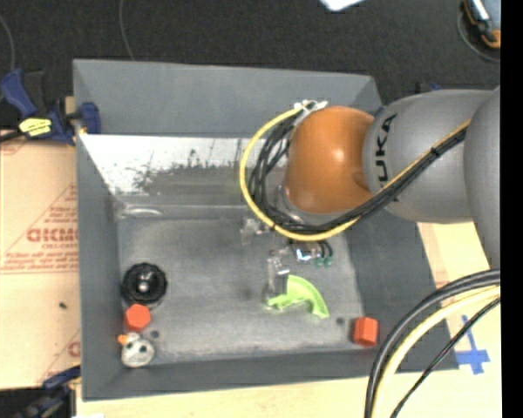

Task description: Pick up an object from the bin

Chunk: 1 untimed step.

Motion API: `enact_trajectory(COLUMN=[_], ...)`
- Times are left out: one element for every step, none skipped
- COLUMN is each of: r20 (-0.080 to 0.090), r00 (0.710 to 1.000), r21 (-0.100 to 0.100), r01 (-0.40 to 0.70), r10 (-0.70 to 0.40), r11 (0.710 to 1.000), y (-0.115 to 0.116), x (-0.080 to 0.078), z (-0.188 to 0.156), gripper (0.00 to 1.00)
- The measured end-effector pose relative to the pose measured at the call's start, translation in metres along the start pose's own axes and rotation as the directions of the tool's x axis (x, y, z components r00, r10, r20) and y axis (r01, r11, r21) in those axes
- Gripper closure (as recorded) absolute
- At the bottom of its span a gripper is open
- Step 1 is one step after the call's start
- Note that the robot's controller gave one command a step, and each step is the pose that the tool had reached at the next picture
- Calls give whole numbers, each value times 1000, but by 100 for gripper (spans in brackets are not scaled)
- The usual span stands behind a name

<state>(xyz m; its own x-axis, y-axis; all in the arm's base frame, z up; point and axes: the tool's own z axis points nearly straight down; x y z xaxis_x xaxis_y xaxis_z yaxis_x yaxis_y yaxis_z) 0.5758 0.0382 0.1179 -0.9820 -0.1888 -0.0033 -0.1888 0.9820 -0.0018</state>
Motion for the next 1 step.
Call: enact_trajectory(r20=[-8], r00=[999], r21=[-1], r01=[-46], r10=[46], r11=[999], y=[-40], x=[73], z=[51], gripper=[0])
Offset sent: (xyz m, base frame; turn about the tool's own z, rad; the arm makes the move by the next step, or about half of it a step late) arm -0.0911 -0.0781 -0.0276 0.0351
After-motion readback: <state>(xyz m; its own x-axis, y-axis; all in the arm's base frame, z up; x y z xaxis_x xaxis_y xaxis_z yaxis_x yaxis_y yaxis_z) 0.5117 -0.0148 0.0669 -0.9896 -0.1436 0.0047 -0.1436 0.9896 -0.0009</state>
